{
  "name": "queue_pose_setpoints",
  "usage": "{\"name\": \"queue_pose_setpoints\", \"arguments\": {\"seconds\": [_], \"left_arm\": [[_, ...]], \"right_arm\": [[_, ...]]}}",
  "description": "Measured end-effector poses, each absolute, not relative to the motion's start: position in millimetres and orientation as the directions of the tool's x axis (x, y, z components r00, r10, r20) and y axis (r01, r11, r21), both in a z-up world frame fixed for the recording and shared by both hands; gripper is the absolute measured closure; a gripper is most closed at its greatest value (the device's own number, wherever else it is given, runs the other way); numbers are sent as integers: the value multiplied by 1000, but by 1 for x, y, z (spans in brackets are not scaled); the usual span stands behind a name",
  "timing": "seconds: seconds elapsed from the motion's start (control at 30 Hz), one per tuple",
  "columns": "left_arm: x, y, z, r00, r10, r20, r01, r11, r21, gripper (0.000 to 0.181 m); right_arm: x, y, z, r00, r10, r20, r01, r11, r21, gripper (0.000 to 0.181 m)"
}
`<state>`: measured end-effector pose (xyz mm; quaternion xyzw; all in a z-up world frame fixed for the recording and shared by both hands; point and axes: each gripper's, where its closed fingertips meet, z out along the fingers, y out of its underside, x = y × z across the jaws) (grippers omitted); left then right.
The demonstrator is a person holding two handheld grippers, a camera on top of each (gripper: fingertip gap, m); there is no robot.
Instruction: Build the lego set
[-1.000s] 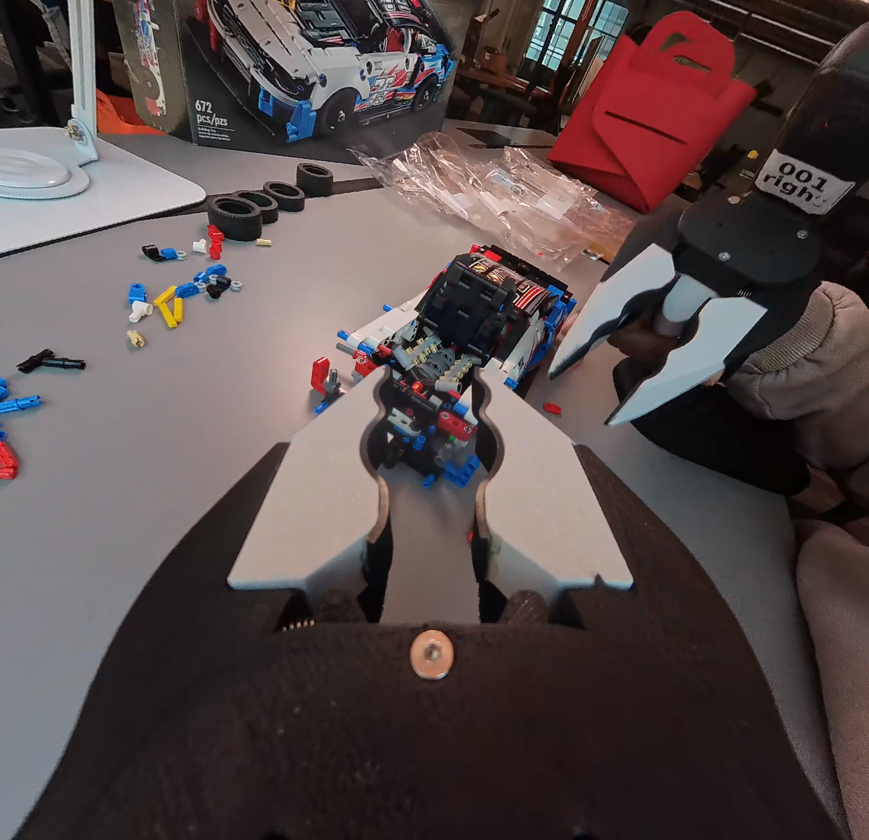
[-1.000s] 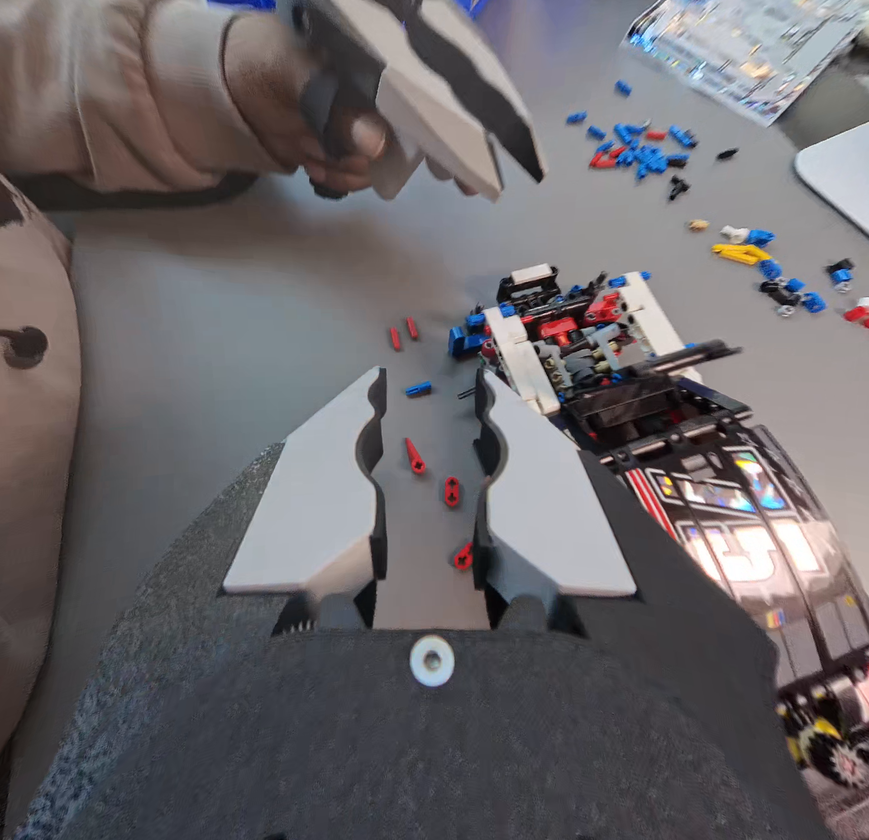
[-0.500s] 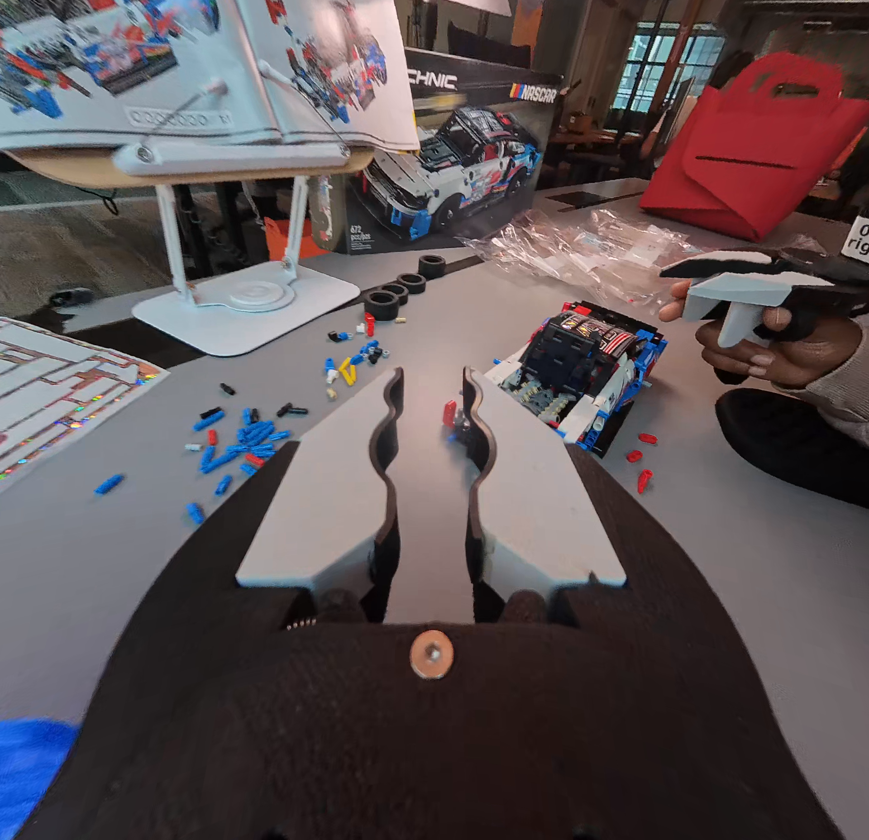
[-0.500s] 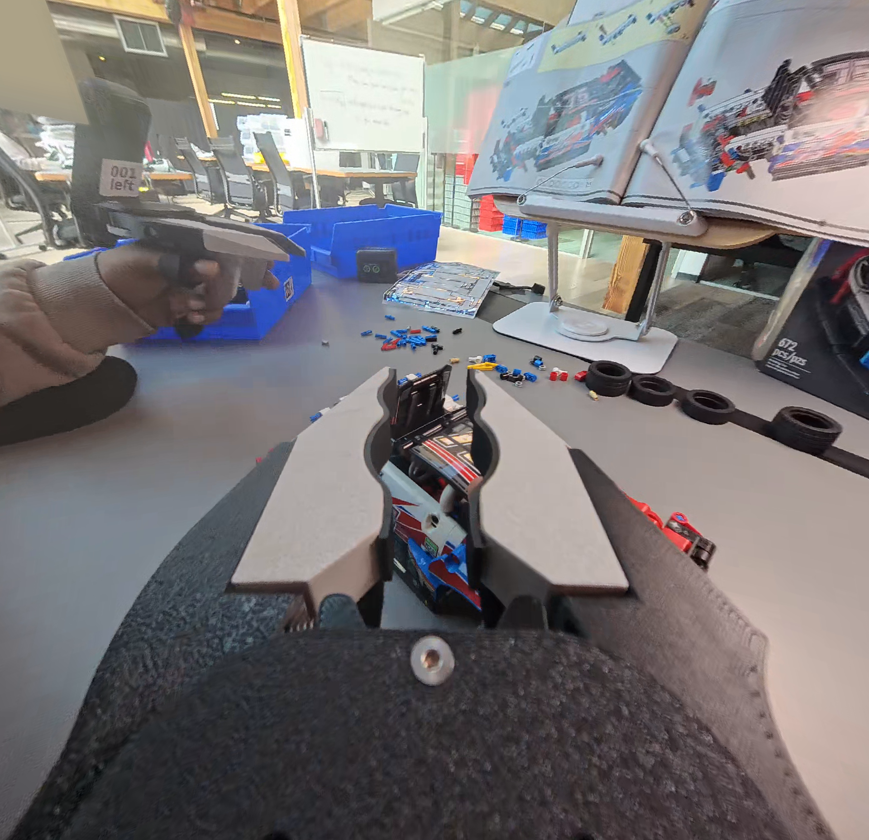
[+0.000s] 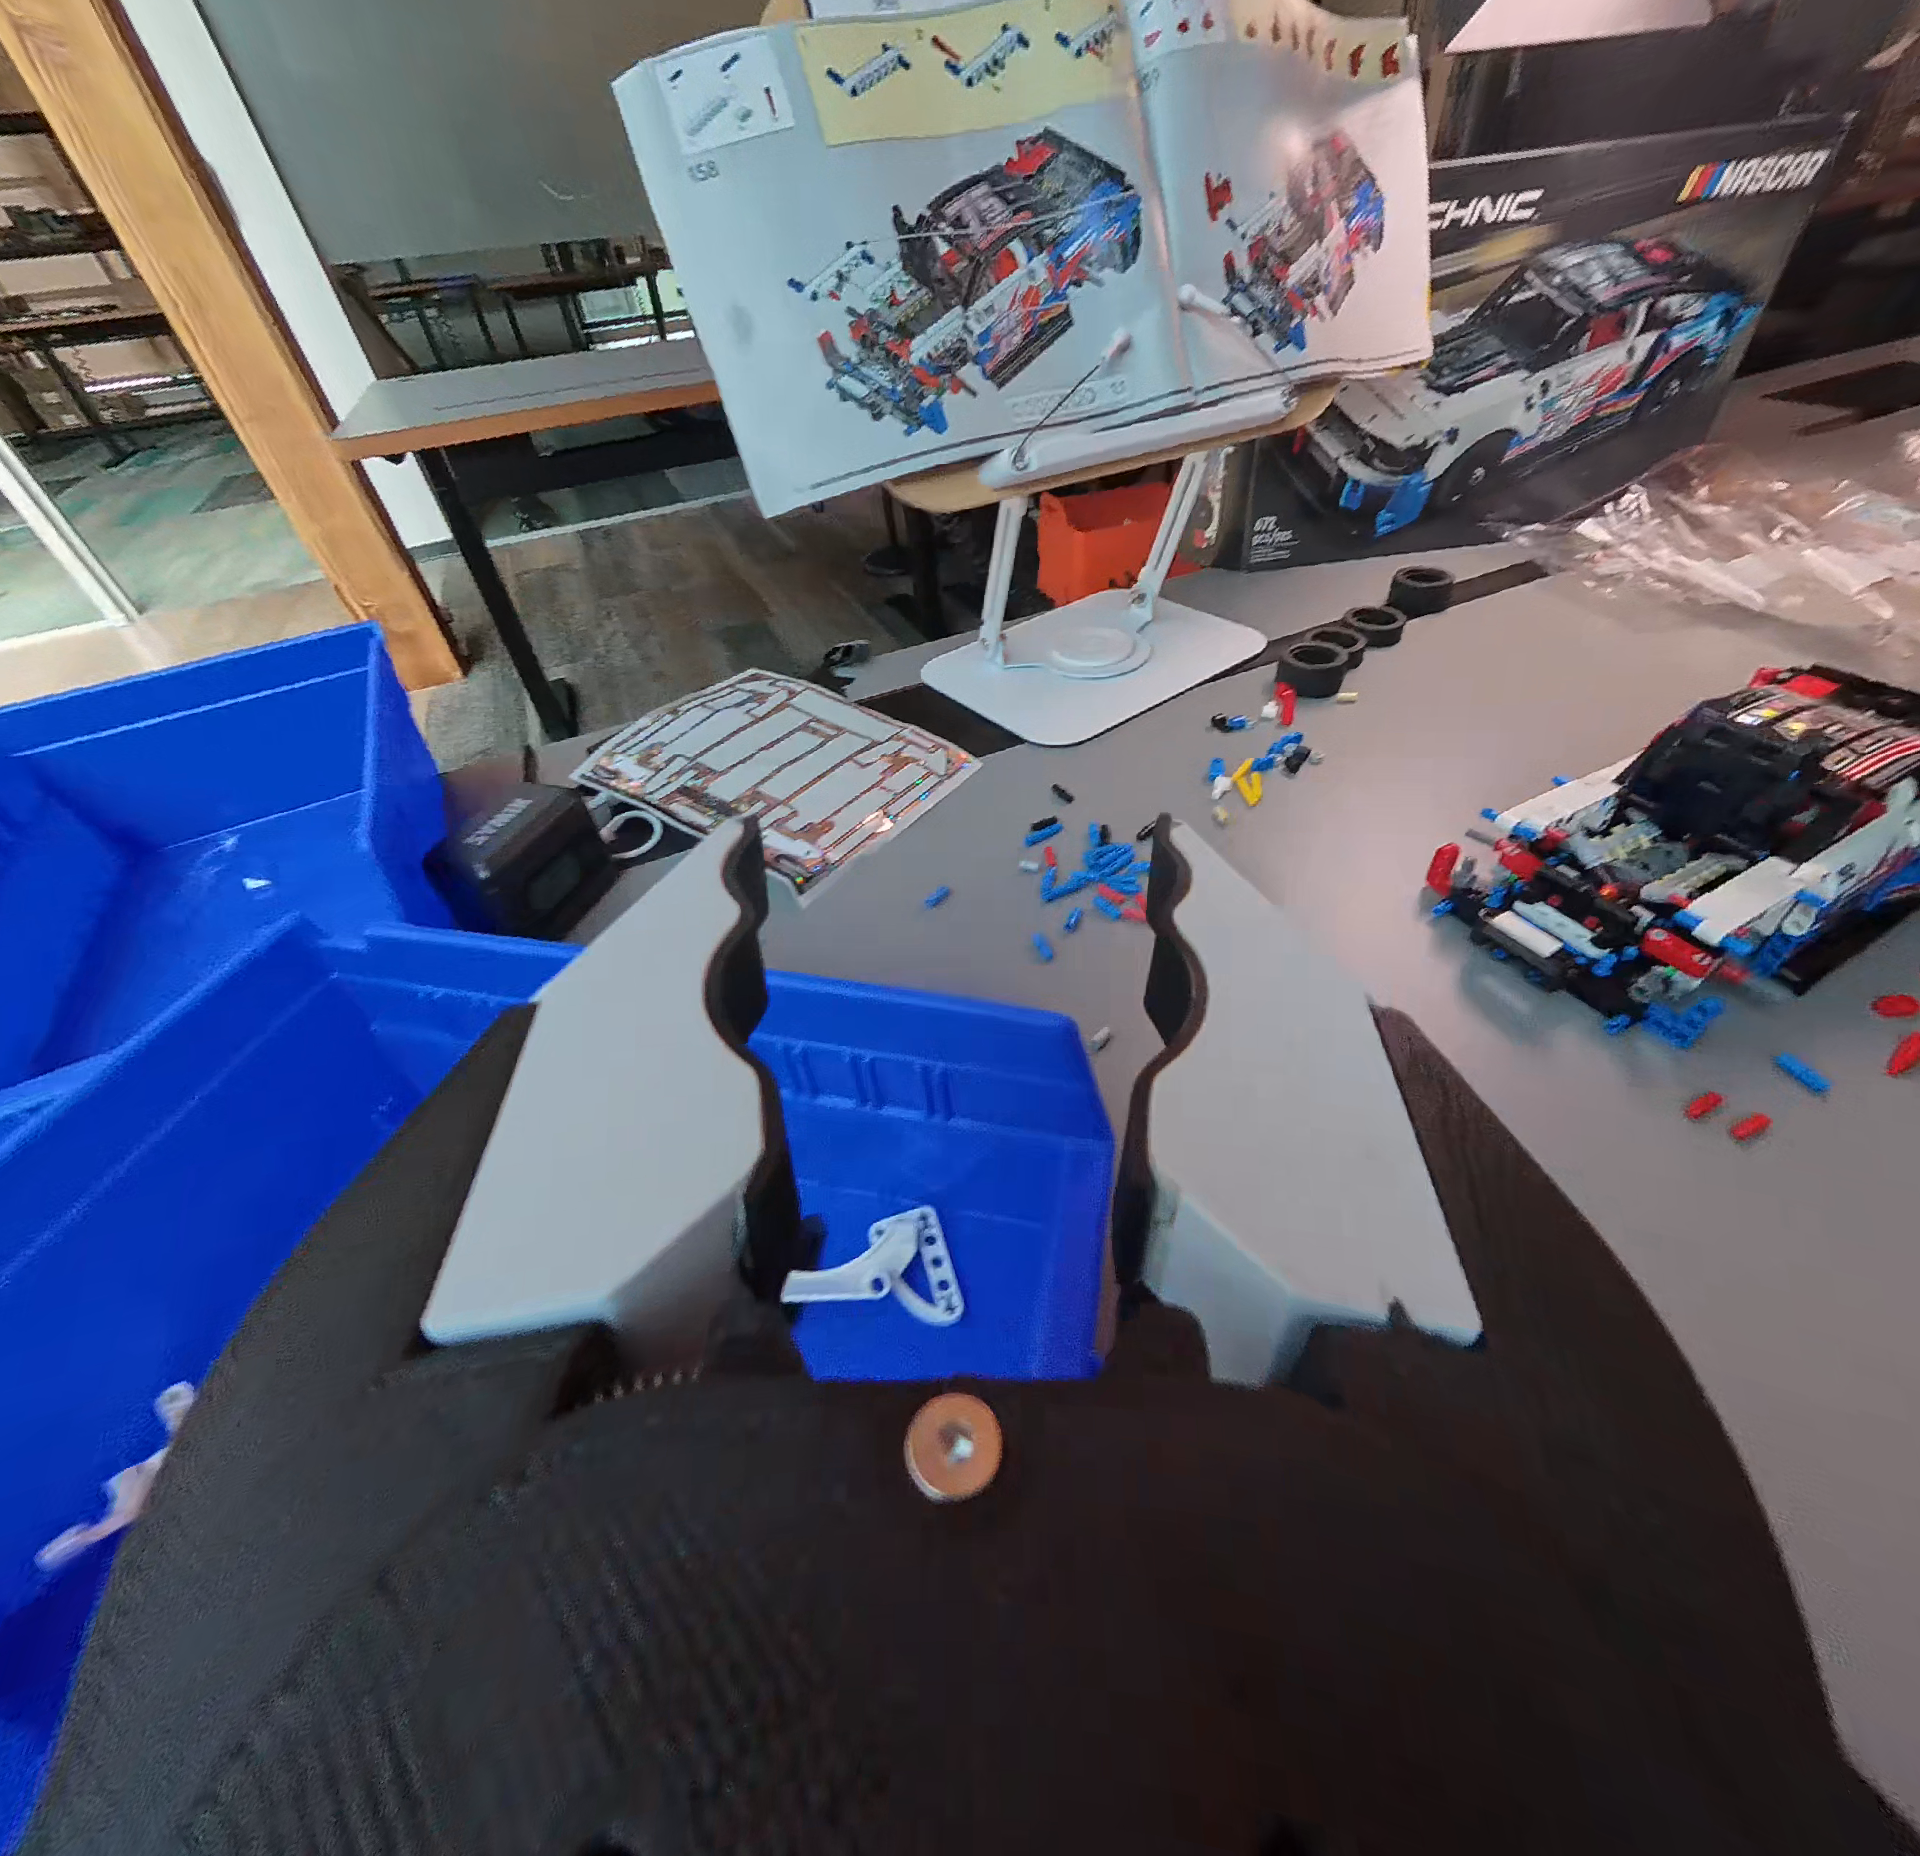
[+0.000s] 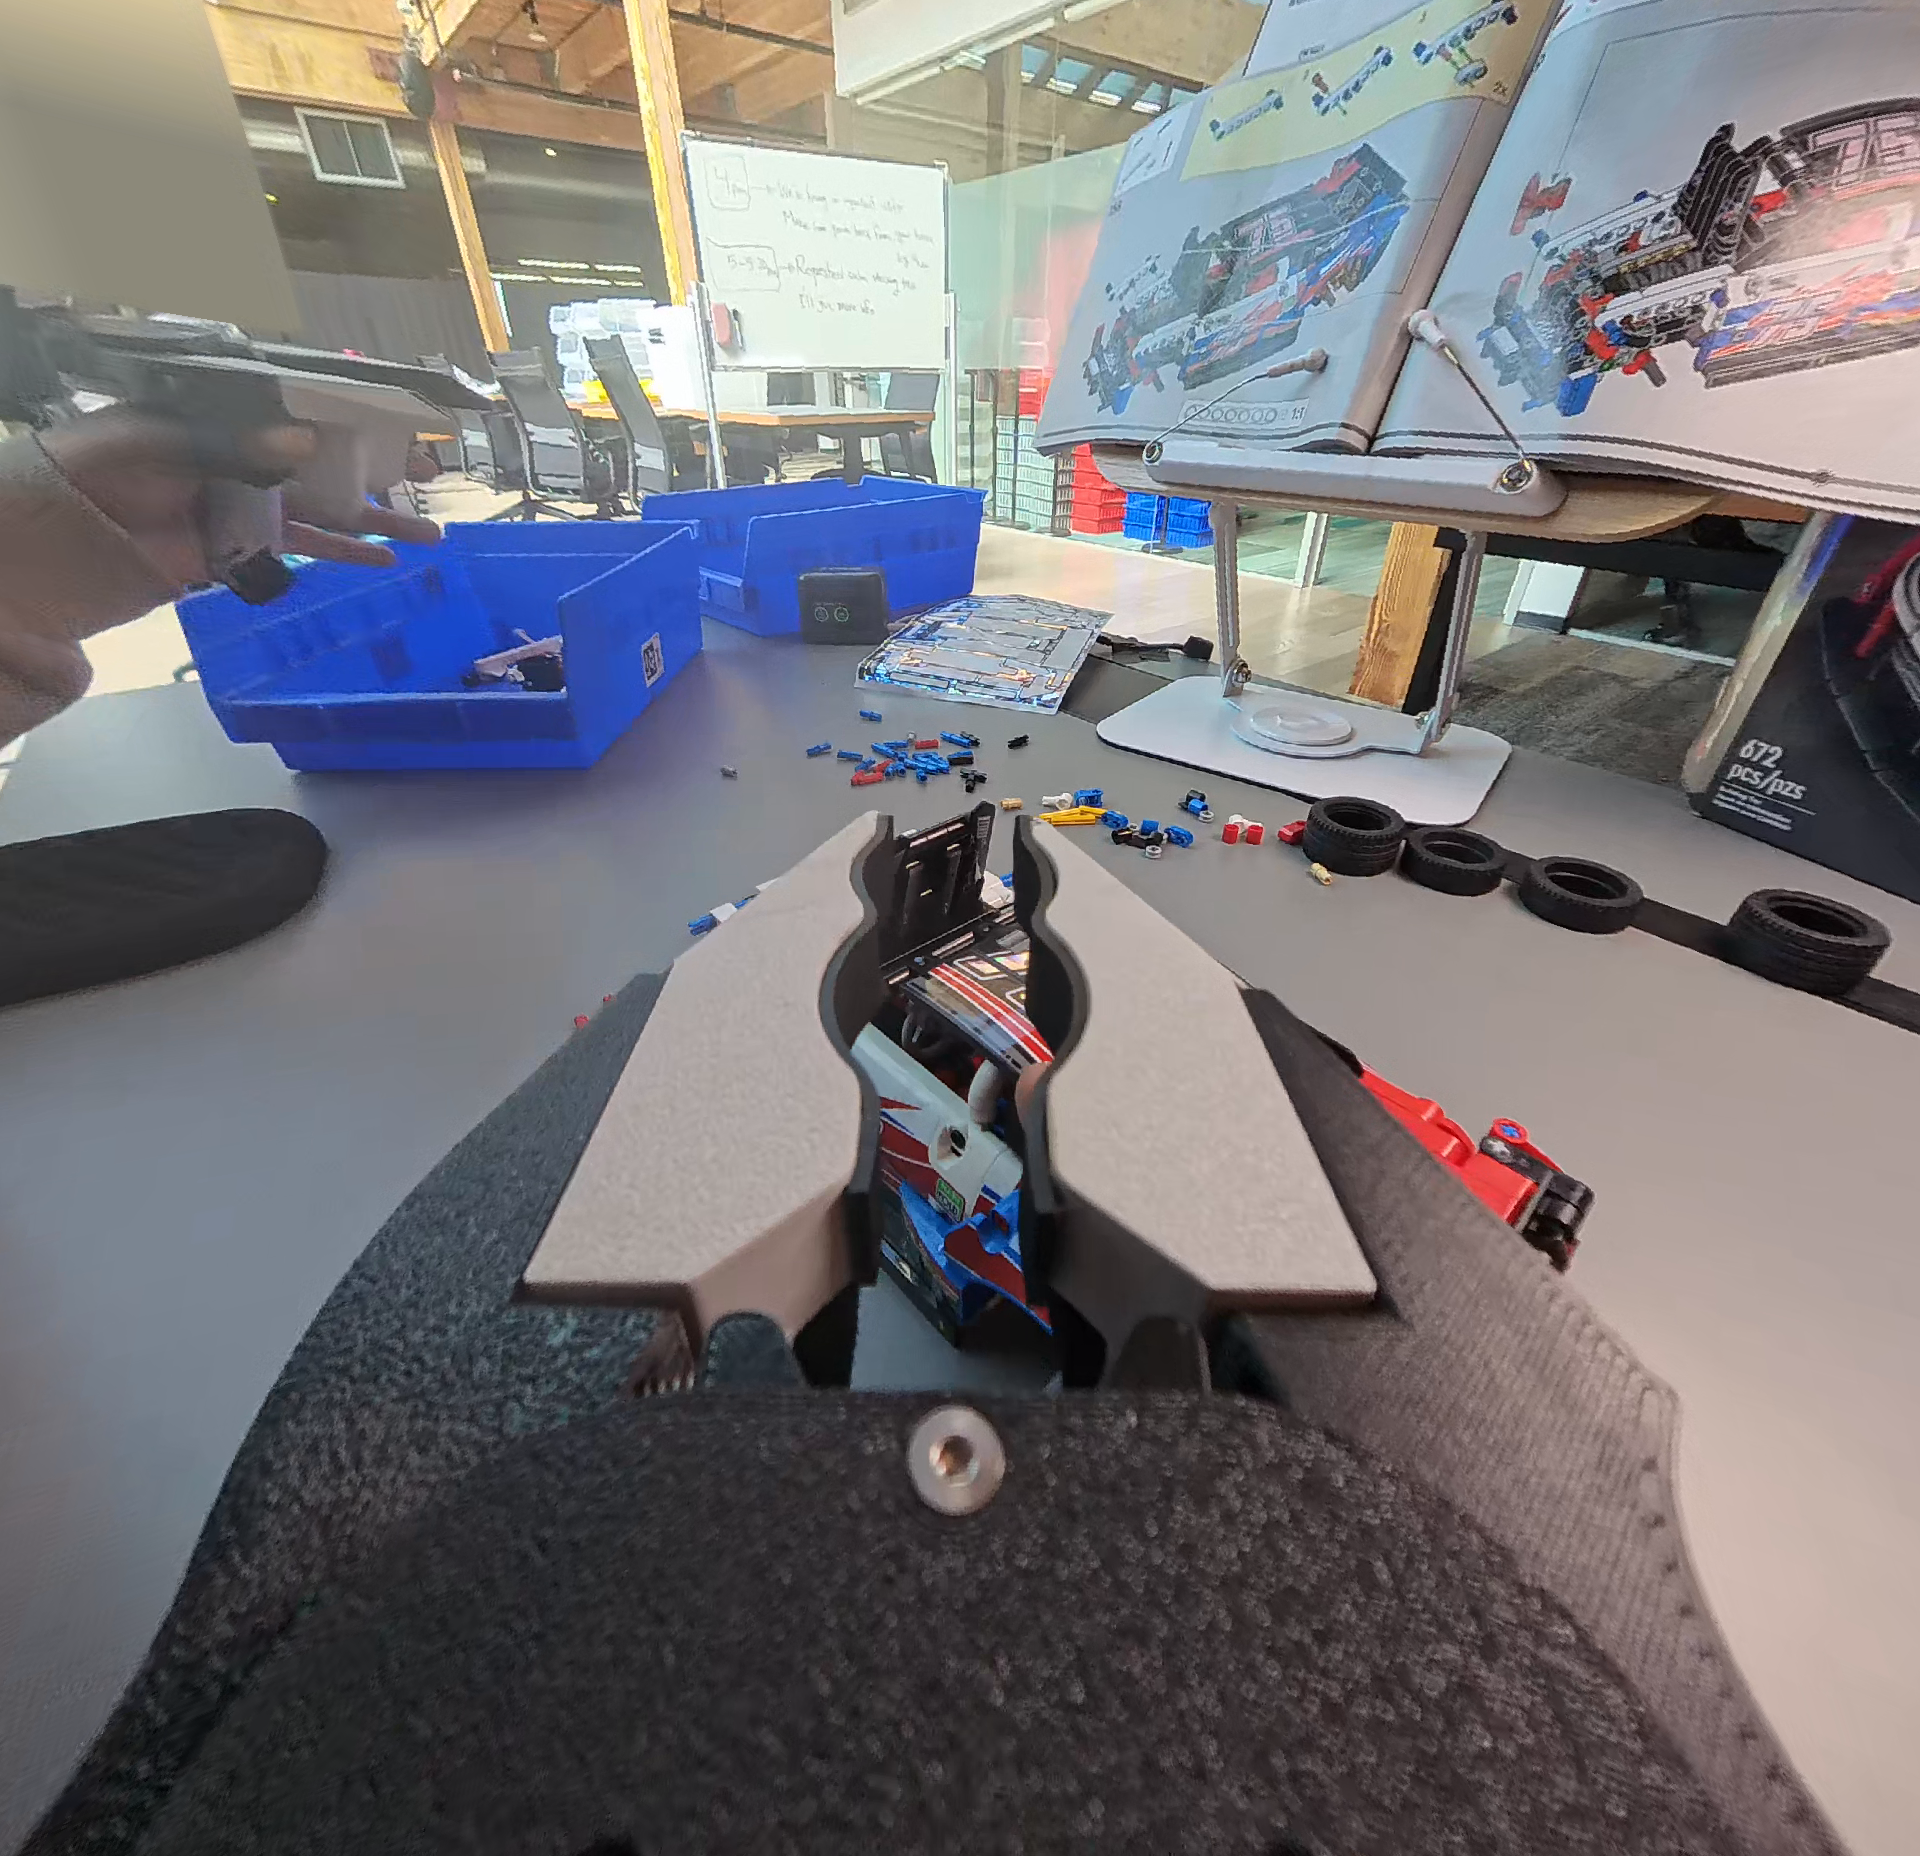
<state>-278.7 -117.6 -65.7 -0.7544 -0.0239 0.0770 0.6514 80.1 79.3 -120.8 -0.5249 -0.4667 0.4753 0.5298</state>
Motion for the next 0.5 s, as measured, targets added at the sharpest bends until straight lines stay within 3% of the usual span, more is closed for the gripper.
{"name": "queue_pose_setpoints", "arguments": {"seconds": [0.2,0.3,0.5], "left_arm": [[-338,-154,-69,946,210,-247,-172,-323,-931,154],[-372,-167,-67,934,260,-245,-131,-389,-912,174],[-415,-169,-90,944,172,-283,-144,-556,-818,181]], "right_arm": [[80,78,-121,118,993,16,-7,17,-1000,161],[80,78,-122,118,993,14,-5,15,-1000,161],[80,79,-120,126,992,-11,-23,-8,-1000,161]]}}
